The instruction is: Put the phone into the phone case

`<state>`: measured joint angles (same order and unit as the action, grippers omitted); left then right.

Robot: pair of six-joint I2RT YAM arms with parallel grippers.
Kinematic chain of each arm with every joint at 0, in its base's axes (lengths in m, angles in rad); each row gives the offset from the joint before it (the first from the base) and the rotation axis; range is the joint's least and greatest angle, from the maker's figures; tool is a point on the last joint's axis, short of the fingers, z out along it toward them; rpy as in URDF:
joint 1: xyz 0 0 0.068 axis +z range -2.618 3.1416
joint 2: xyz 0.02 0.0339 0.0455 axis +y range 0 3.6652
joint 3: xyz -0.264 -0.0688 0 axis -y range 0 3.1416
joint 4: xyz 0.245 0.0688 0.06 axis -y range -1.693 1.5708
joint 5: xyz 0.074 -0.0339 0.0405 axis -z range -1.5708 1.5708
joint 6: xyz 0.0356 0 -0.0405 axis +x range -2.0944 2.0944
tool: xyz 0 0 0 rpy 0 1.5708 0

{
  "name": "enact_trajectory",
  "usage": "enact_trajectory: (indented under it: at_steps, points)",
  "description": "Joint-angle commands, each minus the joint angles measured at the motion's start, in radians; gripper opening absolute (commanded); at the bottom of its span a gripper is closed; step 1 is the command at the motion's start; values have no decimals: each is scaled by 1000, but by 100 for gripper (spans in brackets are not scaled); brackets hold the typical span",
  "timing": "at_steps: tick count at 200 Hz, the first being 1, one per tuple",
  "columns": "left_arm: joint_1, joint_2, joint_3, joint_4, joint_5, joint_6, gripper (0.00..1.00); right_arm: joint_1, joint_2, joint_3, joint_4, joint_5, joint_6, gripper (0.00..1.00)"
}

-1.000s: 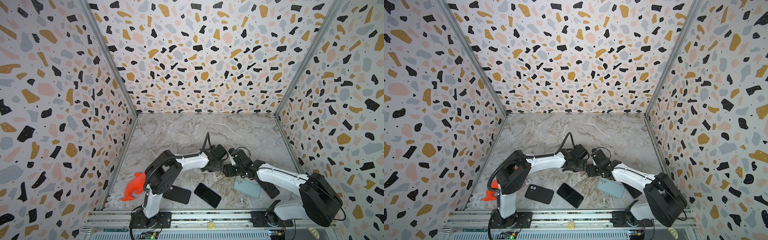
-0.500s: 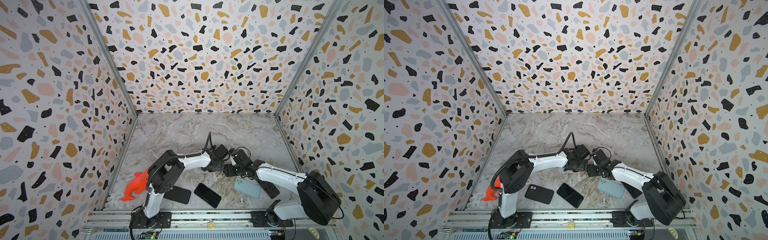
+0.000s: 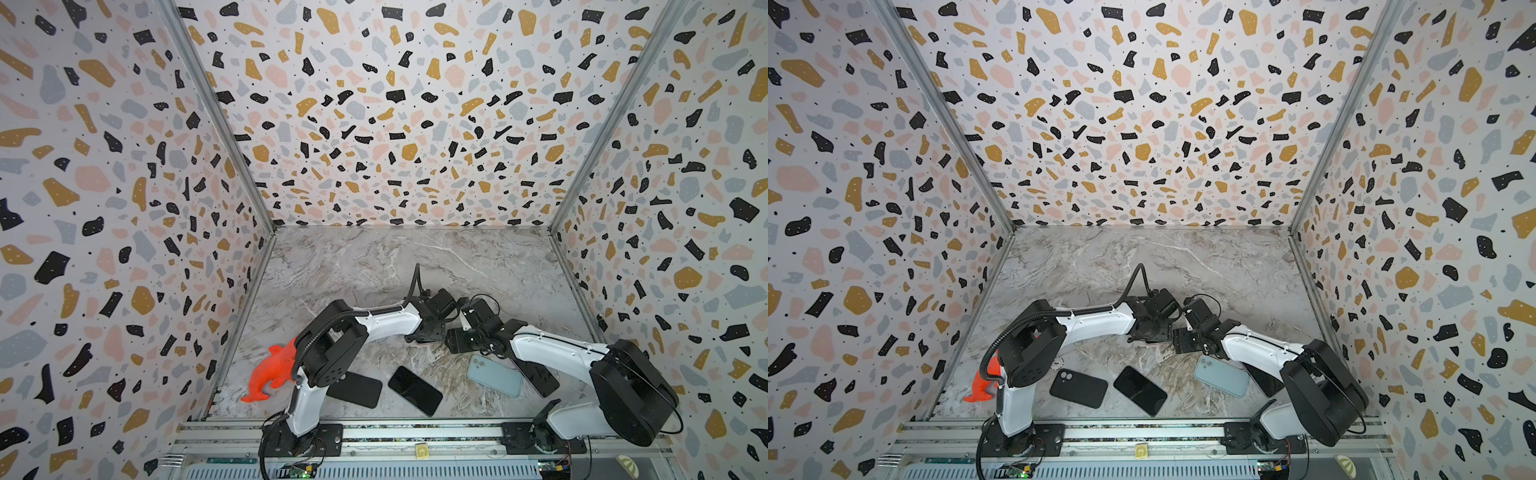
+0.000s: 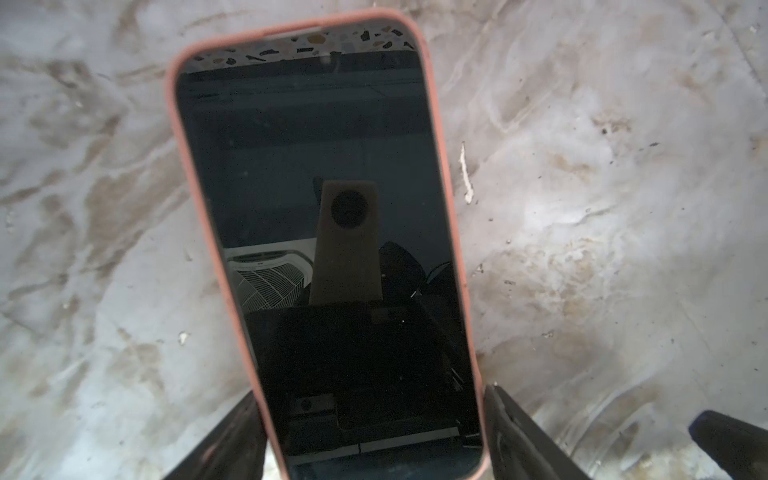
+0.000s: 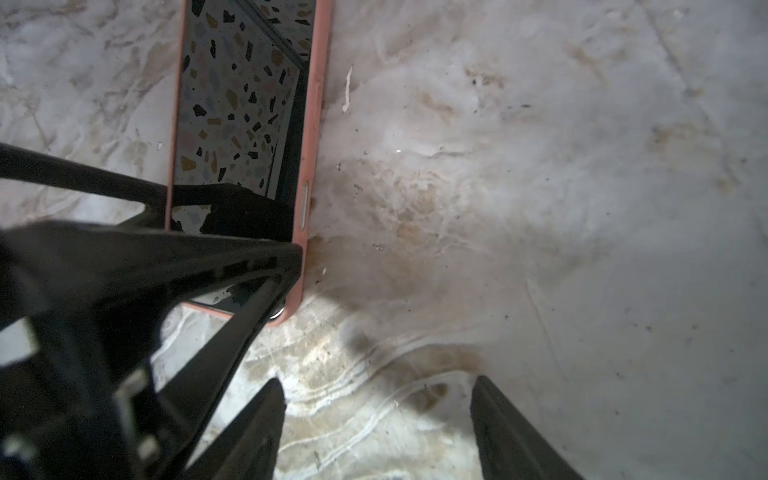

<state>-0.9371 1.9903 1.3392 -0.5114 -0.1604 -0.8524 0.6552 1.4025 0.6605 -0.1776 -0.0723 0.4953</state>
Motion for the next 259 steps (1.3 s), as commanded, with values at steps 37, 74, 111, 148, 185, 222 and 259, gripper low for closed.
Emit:
enact_trajectory:
  at_steps: [37, 74, 111, 148, 185, 222, 259]
  points:
    - [-3, -28, -63, -146, -50, 3, 76, -7, -11, -2, 10, -12, -6, 72]
    - [-4, -52, -83, -133, -55, 5, 80, -9, -17, -10, 15, -10, -4, 72]
    - [-24, -91, -47, -119, -44, -2, 84, -35, -40, -8, 1, -3, -7, 72]
    - [-41, -74, 28, -173, -45, -78, 84, -115, -108, -33, 3, -18, -20, 72]
    - [-55, -44, 112, -194, -41, -101, 84, -145, -133, -62, 20, -43, -20, 72]
    - [-55, 27, 190, -251, -44, -120, 91, -156, -128, -68, 23, -54, -23, 72]
    - [-56, 88, 209, -273, -14, -126, 97, -173, -126, -71, 29, -70, -34, 72]
